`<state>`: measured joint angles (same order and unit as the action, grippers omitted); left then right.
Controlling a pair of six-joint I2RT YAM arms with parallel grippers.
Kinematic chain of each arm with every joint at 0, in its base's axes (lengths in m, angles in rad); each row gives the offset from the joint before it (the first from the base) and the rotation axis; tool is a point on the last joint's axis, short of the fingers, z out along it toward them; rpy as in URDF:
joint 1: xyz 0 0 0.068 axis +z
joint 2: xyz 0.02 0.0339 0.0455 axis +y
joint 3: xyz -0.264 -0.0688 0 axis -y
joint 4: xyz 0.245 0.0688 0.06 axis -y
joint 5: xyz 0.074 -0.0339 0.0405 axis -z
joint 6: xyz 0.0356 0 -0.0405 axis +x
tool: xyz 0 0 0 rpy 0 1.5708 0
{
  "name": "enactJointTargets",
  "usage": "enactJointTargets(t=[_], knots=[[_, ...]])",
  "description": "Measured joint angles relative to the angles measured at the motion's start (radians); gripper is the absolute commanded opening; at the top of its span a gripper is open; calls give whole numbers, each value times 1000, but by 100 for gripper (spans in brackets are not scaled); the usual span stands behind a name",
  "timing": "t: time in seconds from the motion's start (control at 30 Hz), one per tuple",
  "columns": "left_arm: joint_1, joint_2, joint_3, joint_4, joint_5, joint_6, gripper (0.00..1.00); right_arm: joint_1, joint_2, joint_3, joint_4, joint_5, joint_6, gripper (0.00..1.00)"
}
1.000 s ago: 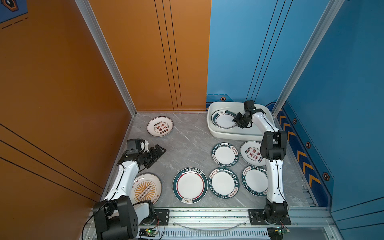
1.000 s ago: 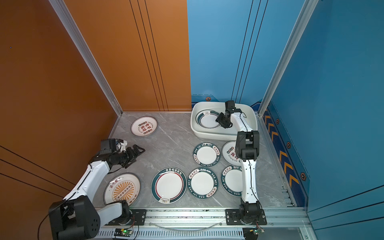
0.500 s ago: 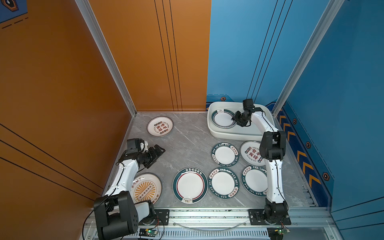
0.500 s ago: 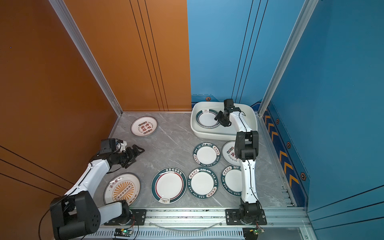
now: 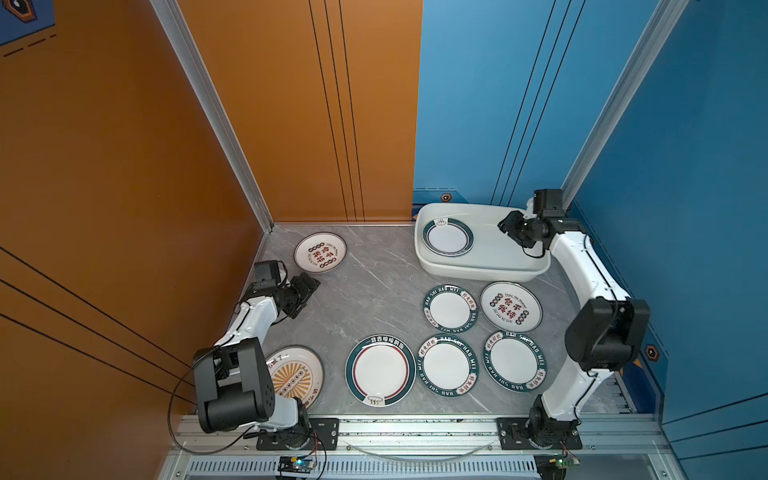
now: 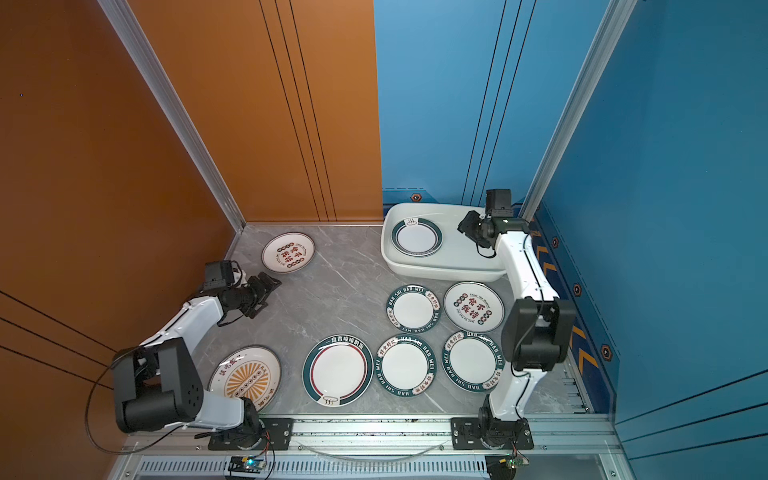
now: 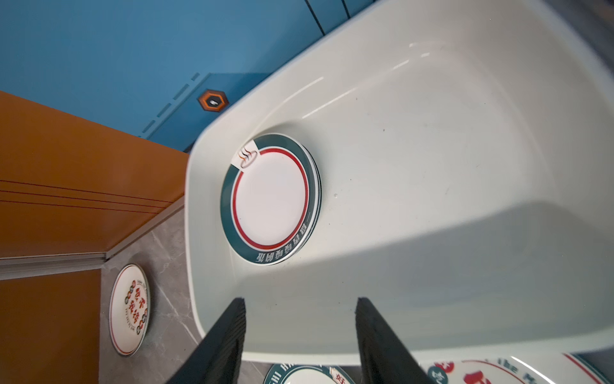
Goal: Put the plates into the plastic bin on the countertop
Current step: 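Withdraw the right gripper from the bin while the left gripper moves to the red-text plate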
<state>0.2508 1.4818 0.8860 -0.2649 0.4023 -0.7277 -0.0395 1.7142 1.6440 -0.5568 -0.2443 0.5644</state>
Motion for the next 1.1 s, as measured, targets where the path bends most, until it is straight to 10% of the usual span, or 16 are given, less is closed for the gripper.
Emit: enactJointTargets(t=[0.4,1.1], knots=[[-15,300,175,130,-155,-135,79,-93,-249,-428,74,-123,-11,53],[-69,562,344,374,-205,-272,43,-126,-343,-576,123,-202,-12,53]])
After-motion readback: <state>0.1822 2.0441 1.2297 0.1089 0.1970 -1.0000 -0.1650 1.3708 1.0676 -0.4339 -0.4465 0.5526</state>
